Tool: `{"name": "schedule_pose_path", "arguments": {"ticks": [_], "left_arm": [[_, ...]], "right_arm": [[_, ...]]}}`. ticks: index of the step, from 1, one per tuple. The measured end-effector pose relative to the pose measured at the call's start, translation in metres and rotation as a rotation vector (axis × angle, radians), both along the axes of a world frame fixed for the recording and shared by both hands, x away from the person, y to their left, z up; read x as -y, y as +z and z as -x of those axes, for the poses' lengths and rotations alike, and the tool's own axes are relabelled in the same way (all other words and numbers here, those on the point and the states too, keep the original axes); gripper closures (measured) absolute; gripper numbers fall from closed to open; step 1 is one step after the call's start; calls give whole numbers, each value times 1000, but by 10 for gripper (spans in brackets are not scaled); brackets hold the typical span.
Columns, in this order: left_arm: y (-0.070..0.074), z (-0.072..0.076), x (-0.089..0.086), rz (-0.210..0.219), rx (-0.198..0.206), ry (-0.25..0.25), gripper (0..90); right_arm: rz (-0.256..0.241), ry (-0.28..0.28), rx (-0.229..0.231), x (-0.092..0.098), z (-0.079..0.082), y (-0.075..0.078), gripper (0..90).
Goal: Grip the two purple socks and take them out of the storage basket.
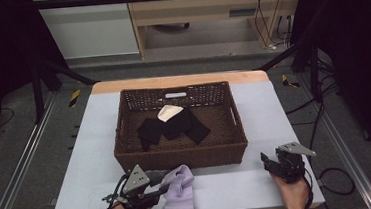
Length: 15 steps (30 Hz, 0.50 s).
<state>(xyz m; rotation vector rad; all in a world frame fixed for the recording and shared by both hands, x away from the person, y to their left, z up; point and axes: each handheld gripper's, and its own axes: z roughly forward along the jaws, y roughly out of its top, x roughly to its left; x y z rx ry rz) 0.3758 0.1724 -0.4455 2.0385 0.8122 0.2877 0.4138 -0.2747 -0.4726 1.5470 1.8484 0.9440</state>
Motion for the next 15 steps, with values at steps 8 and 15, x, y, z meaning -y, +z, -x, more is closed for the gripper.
{"name": "schedule_pose_path", "arguments": {"ticks": [8,15], "left_arm": [[8,1,-18,11,7,74,394],[7,1,-31,-5,1,122,333]], "right_arm": [[-8,33,9,0,3,0,778],[-7,15,7,2,4,0,663]]}}
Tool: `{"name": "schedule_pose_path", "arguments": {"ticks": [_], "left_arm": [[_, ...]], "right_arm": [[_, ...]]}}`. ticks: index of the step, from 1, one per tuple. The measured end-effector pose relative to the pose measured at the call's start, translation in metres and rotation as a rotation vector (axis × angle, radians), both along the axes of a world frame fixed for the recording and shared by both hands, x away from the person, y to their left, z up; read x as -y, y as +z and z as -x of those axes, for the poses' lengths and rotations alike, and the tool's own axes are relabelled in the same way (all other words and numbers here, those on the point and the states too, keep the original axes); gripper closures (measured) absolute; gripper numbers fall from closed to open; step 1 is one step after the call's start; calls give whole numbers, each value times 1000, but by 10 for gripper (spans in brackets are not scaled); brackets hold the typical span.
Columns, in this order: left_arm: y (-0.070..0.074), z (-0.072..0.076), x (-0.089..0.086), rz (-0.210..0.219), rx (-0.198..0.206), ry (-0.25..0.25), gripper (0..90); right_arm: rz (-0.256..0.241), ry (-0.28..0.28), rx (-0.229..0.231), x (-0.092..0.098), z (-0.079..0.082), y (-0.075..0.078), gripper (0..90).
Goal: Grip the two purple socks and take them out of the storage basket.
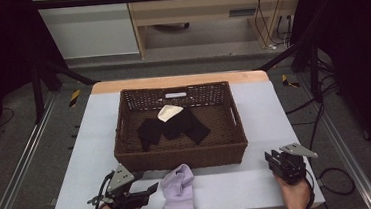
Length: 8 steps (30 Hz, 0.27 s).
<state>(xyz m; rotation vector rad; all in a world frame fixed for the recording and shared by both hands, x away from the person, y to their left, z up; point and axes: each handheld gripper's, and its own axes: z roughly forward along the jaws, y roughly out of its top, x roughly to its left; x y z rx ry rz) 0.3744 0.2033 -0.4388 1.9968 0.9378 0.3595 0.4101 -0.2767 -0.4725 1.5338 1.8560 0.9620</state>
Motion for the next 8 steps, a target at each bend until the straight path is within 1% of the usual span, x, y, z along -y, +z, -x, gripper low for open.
{"name": "schedule_pose_path", "arguments": {"ticks": [1,2,4,5,8], "left_arm": [[-1,1,-3,0,-1,6,329],[-1,1,-5,0,-1,10,326],[-2,3,-13,4,-1,27,317],[-2,3,-15,4,0,30,317],[-3,3,-25,4,-2,56,311]], "right_arm": [[0,-5,-2,0,0,0,596],[1,-16,-2,0,0,0,507],[5,-46,-7,0,-2,-1,401],[-2,-55,-17,1,-2,-1,380],[-6,-65,-24,2,-3,-1,344]]}}
